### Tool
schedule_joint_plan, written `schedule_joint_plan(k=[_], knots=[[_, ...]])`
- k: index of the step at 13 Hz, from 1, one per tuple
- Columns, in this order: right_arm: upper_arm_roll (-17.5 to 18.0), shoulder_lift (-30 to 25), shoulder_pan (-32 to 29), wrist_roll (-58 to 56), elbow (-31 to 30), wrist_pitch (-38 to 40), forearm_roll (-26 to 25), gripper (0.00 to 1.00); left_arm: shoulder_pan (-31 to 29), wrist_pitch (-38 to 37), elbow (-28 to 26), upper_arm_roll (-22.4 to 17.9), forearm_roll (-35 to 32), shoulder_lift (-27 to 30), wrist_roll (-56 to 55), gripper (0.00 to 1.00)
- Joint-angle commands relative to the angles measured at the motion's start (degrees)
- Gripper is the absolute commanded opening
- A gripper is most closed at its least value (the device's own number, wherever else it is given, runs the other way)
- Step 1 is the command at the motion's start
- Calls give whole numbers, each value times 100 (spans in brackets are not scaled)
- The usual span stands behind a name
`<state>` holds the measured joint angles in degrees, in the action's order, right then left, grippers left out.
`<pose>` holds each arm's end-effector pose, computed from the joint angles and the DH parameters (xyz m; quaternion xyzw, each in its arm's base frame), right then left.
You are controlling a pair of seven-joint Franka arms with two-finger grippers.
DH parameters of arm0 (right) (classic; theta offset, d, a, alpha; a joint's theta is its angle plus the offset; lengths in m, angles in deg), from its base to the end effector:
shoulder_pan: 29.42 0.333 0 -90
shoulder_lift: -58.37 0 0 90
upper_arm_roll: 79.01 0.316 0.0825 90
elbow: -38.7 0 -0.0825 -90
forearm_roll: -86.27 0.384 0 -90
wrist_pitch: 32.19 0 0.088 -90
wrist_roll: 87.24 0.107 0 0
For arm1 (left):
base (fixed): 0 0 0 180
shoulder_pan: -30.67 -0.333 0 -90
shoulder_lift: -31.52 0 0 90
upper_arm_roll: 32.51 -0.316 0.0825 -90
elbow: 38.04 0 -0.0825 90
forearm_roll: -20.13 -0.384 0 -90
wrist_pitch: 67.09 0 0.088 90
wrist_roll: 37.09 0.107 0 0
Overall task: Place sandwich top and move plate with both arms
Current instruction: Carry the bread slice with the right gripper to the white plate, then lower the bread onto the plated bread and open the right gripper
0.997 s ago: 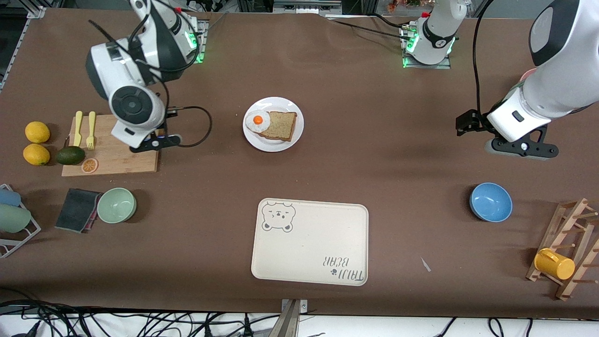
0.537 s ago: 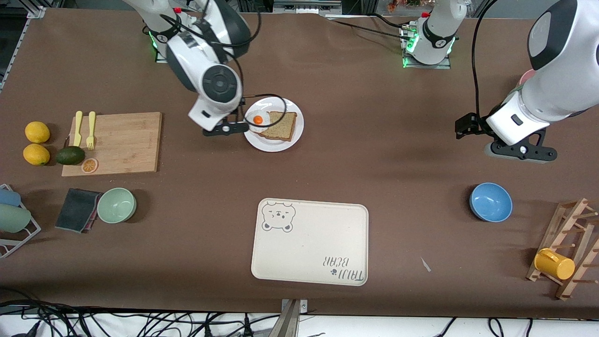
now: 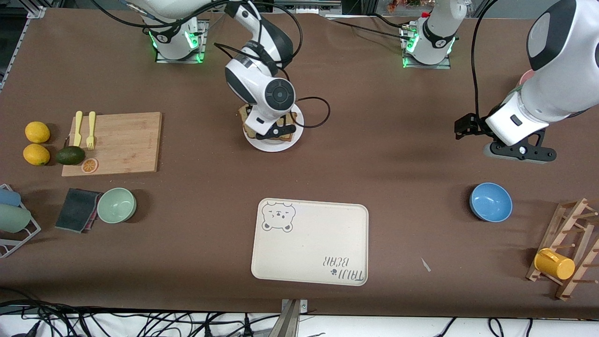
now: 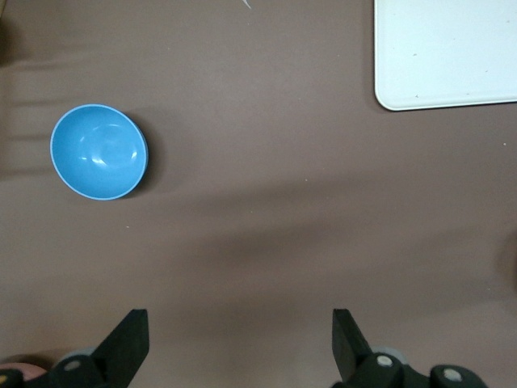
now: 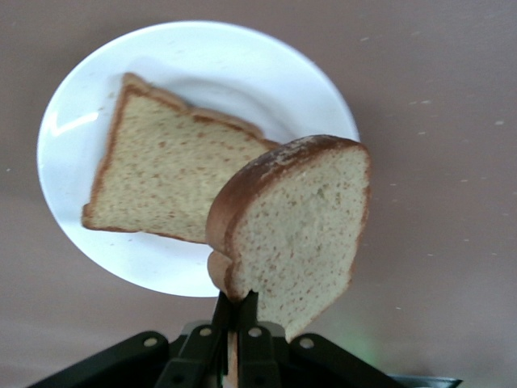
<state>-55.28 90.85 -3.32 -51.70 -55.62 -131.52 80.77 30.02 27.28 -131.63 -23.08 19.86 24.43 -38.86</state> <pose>0.4305 0.4568 0.2800 0.9655 0.1339 -0.2026 0.0943 0.5828 -0.0847 0.5312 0.9966 -0.0613 -0.0547 0.0028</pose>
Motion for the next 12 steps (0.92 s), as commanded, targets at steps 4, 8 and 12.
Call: schedule_joint_plan(k=[4, 8, 12], knots=[[-35, 364, 388, 331, 203, -403, -47, 0, 30, -15, 157, 32, -201, -38, 19, 100], [-53, 364, 344, 200, 668, -369, -21, 100, 13, -50, 148, 32, -201, -3, 19, 100], [-44, 347, 177, 129, 1204, 52, 32, 100, 22, -24, 148, 32, -201, -11, 19, 100]])
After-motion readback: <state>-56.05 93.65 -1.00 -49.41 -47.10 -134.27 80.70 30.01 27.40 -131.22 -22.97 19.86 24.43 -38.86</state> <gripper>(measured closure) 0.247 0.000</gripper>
